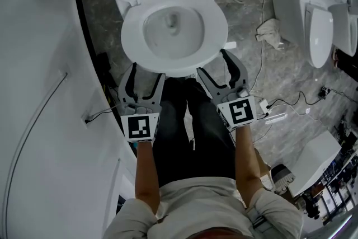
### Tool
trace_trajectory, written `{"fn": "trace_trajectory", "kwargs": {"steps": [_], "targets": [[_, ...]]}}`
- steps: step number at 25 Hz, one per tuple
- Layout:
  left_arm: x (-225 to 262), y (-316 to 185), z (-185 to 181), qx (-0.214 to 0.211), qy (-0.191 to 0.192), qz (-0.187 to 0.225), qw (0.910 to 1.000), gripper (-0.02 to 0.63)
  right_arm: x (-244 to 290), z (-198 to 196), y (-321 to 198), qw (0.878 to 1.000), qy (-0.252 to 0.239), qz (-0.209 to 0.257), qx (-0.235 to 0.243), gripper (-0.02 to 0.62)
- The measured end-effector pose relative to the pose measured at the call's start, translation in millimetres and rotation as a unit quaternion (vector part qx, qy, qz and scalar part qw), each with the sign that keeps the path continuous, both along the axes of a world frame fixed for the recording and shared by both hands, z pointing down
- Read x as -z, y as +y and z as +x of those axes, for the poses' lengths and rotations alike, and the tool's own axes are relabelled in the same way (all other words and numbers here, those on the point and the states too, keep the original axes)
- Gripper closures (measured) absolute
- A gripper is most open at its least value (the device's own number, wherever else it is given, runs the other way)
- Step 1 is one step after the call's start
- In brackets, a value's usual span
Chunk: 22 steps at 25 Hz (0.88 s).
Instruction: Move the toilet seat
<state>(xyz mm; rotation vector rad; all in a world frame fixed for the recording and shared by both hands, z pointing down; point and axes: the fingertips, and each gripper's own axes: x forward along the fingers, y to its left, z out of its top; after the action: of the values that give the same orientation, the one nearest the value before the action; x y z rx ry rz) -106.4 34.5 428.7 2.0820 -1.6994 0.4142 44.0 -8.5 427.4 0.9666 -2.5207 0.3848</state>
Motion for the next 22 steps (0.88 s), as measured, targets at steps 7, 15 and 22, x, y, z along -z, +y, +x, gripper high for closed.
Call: {"fn": "trace_trajectory", "kwargs": {"steps": [7, 15, 22], "targets": [[9, -10, -4, 0.003, 0.000, 0.008, 1.0000, 0.278, 10, -2, -11, 1.000, -0.011, 0.005, -0.008, 0.253], [19, -27, -11, 0.005, 0.005, 0.017, 0.9998, 0.278, 20, -7, -27, 1.000, -0.021, 0.007, -0.019, 0.258], [27, -35, -14, 0.007, 0.004, 0.026, 0.9996, 0.278, 27, -10, -37, 0.999, -0.021, 0.018, -0.033, 0.261]]}}
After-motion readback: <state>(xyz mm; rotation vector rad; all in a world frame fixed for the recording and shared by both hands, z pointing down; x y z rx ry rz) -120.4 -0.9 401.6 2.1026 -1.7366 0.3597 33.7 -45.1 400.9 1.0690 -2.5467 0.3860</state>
